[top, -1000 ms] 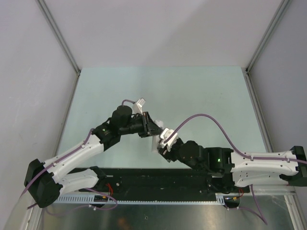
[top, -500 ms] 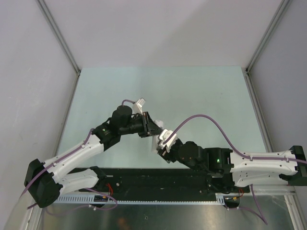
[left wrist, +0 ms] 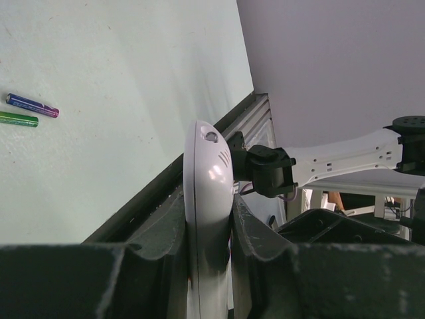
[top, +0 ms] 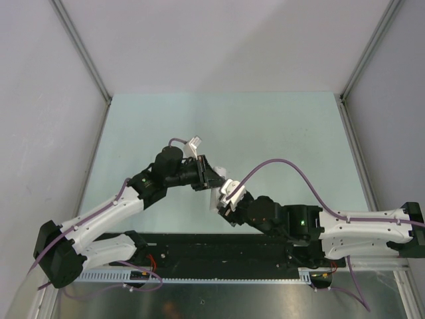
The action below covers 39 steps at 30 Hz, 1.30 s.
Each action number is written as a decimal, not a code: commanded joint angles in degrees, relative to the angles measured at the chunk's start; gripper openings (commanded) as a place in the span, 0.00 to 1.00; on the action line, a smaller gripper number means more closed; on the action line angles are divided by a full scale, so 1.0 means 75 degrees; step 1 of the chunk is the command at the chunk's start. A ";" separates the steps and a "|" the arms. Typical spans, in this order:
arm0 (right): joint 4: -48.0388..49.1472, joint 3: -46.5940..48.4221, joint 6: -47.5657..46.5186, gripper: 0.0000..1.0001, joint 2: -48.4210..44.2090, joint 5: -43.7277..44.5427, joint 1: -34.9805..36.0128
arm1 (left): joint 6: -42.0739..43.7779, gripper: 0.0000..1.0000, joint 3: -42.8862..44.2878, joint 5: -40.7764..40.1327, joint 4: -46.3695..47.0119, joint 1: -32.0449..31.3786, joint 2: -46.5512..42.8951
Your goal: Load the batteries into the remote control
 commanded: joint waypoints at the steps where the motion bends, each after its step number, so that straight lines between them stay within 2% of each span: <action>1: 0.0048 0.0323 0.0095 0.56 -0.0204 0.0037 0.0055 | -0.0017 0.00 0.0332 0.0218 0.0357 0.0057 -0.0035; 21: -0.0127 0.0311 0.0083 0.56 0.0182 0.0318 0.0126 | -0.0169 0.00 0.0355 0.0394 0.0368 0.0092 -0.0163; 39: 0.0166 0.0311 -0.0046 0.52 0.0288 0.1033 -0.0003 | -0.0240 0.00 0.0226 0.0441 0.0380 -0.0060 -0.0374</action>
